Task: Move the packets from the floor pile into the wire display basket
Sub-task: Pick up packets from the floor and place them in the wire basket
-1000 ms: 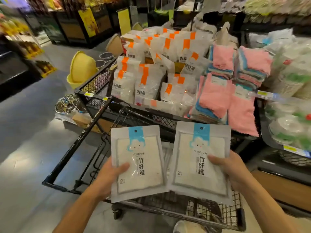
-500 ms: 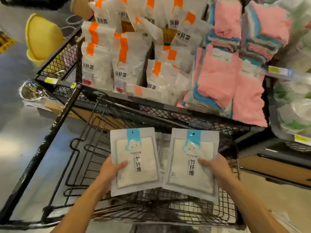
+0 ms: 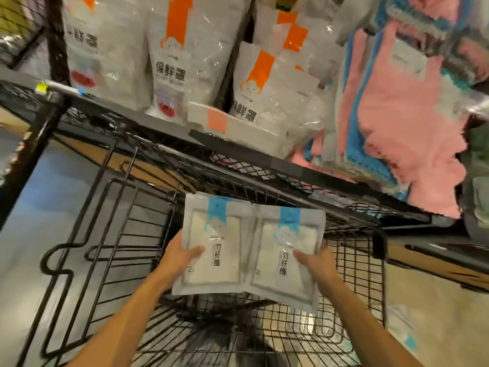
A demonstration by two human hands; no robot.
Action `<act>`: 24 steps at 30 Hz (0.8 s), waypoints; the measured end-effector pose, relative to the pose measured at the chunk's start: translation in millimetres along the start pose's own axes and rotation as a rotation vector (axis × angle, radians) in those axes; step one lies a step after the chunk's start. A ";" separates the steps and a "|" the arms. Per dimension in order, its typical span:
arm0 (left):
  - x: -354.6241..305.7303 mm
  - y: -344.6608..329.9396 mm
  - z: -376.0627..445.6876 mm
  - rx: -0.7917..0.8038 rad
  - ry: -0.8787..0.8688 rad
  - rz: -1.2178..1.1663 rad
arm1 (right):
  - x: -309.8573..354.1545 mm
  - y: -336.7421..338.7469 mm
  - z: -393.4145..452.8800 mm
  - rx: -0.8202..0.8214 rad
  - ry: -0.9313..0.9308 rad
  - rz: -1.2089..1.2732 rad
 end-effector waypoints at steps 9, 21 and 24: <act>15.8 12.1 37.6 -0.190 -0.083 0.362 | -10.0 -29.2 37.0 -0.195 -0.001 -0.243; -7.6 -20.9 34.6 -0.291 -0.376 1.270 | -3.5 -28.6 35.1 -0.392 0.066 -0.813; -17.0 -25.0 24.0 -0.296 -0.441 1.297 | 8.1 -19.0 30.7 -0.373 0.171 -0.933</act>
Point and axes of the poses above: each hand's wrist, its own z-axis towards the middle knuckle, its own y-axis out of the back of the hand, x = y × z, the point moved 7 cm from there along z, towards the middle knuckle, and after that the axes turned 9 degrees about -z, right-handed, at the moved point
